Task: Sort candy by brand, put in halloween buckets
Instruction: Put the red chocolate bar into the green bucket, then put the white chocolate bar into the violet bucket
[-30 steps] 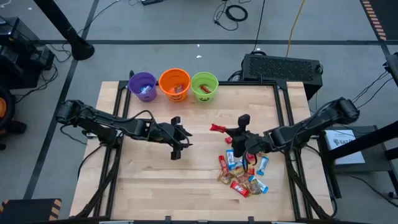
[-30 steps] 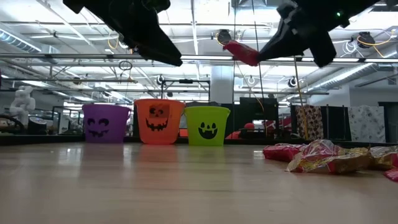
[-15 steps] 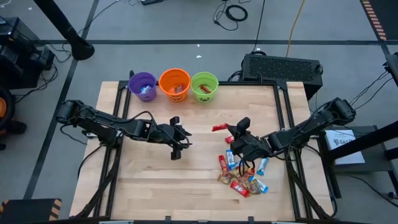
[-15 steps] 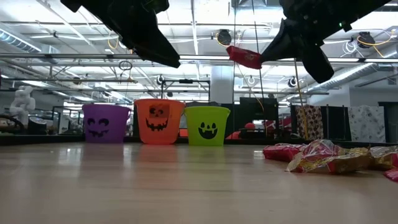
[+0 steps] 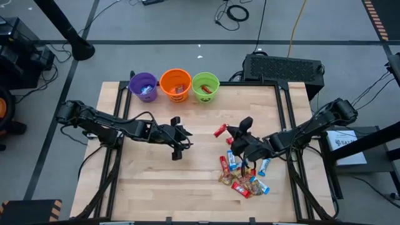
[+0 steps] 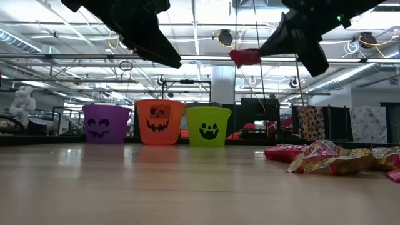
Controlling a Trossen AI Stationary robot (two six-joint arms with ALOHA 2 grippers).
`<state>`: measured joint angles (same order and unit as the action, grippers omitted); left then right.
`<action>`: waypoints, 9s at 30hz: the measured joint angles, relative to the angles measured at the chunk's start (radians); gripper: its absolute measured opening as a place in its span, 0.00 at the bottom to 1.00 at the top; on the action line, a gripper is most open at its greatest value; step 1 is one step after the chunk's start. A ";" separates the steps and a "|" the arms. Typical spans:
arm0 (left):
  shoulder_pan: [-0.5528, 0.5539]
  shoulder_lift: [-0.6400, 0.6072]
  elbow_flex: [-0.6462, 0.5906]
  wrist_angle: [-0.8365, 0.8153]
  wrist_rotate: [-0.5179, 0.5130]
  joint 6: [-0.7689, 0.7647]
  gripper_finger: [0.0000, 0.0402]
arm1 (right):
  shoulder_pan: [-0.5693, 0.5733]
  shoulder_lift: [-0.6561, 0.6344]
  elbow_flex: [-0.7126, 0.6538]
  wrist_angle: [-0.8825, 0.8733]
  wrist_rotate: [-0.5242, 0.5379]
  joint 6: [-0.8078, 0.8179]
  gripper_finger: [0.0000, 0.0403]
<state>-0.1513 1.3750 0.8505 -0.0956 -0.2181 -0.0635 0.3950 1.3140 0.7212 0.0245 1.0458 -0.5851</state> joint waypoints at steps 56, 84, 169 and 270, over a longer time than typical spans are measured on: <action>0.126 0.000 0.000 0.171 -0.180 0.288 0.50 | -1.096 0.482 0.806 -0.496 -1.130 0.285 0.00; 0.125 0.000 0.001 0.250 -0.176 0.316 0.50 | -1.094 0.601 0.807 -0.515 -1.125 0.306 0.00; 0.069 0.347 0.018 0.463 0.302 0.175 0.50 | -0.098 -0.038 -0.230 -0.212 -0.870 0.970 0.32; 0.027 0.402 0.072 0.793 0.005 0.280 0.59 | -0.114 0.113 0.529 -0.591 -0.655 0.367 0.00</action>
<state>-0.1238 1.7771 0.9226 0.6975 -0.2134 0.2161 0.2806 1.4265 1.2499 -0.5666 0.3907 -0.2178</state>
